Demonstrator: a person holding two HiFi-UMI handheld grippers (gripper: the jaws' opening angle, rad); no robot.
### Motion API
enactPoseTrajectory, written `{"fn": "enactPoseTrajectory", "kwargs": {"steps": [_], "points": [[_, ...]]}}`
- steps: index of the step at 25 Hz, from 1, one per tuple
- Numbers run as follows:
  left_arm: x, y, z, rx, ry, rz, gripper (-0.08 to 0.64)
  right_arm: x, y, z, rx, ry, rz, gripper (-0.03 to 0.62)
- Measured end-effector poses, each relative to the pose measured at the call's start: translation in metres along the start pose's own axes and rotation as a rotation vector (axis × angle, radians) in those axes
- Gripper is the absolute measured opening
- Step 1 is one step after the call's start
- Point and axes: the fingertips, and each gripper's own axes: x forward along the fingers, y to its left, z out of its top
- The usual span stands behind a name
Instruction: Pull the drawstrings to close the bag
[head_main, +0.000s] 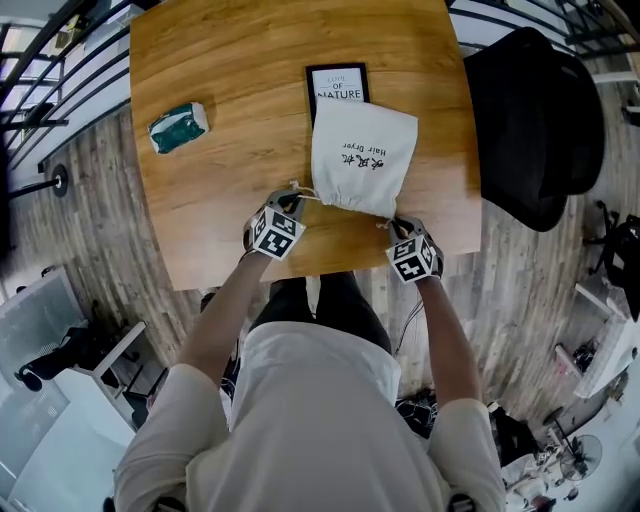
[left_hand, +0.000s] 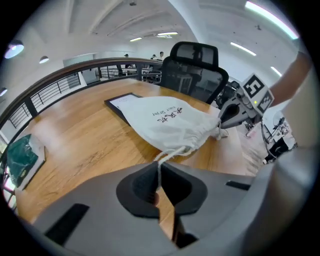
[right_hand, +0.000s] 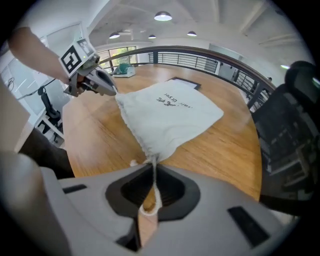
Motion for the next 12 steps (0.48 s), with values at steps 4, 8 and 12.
{"fn": "enactPoseTrajectory", "kwargs": {"steps": [4, 8, 12], "points": [[-0.031, 0.002, 0.022, -0.064, -0.102, 0.044, -0.009, -0.026, -0.007, 0.014, 0.077, -0.039, -0.010, 0.021], [-0.068, 0.012, 0.040, -0.121, -0.197, 0.080, -0.009, -0.054, -0.016, 0.032, 0.100, -0.088, -0.033, 0.021], [-0.110, 0.026, 0.061, -0.133, -0.304, 0.105, -0.009, -0.079, -0.026, 0.070, 0.143, -0.197, -0.073, 0.011]]}}
